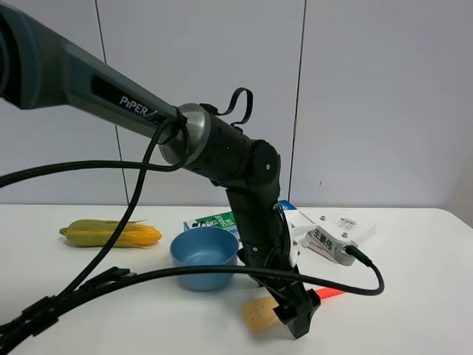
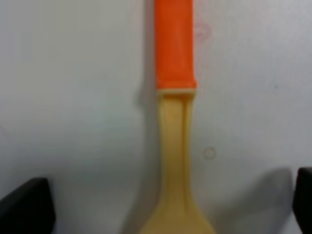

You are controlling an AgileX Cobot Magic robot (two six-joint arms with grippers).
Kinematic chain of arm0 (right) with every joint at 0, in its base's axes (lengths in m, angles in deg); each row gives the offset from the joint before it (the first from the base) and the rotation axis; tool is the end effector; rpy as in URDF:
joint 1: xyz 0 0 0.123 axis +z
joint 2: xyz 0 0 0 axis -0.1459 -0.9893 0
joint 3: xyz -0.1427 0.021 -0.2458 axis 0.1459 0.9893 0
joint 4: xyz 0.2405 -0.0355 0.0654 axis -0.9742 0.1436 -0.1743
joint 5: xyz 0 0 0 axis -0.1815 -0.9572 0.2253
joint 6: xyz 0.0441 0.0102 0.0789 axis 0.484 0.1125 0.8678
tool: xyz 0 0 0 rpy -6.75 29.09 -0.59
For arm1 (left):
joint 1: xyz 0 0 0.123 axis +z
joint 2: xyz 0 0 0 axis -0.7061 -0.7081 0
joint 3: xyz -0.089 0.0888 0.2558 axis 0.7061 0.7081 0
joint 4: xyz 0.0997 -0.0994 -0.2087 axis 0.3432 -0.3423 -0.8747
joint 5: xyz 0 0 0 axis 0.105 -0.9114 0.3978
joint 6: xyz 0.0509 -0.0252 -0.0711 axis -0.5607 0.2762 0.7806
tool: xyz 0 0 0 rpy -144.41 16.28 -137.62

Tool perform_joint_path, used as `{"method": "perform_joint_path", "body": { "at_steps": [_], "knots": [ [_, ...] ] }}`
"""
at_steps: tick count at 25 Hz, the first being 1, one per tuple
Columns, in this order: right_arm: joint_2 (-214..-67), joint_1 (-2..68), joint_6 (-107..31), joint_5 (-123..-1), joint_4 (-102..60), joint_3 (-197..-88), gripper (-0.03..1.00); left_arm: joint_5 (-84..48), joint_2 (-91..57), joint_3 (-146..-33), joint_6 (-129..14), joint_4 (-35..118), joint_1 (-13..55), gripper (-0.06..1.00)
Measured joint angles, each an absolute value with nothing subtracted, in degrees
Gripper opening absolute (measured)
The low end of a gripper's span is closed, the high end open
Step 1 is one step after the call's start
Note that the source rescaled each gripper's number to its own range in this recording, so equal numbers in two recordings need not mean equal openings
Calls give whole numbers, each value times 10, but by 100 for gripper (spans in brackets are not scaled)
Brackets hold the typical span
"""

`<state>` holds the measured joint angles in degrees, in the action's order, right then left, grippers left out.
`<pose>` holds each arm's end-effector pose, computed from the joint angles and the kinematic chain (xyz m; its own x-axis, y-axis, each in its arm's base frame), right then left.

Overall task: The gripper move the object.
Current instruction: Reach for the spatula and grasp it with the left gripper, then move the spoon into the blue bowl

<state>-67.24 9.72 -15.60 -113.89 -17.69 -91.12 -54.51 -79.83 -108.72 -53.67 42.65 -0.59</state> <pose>-0.0061 0.0060 0.2775 -0.4598 0.0171 -0.8879 -0.0711 0.9959 0.0560 0.3284 -0.3525 0.0916 -0.3694 0.8653 -0.3389 0.9220 0.3869 -0.0171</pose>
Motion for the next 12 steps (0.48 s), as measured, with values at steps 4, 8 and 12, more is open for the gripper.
{"method": "perform_joint_path", "body": {
  "at_steps": [4,8,12],
  "knots": [
    [-672,97,-156,-1139,-177,-911,100,-547,-799,-1087,-537,423,-6,53],
    [-672,97,-156,-1139,-177,-911,100,-565,-799,-1087,-537,418,-6,0],
    [-672,97,-156,-1139,-177,-911,100,-574,-796,-1087,-537,416,-6,0]
  ]
}}
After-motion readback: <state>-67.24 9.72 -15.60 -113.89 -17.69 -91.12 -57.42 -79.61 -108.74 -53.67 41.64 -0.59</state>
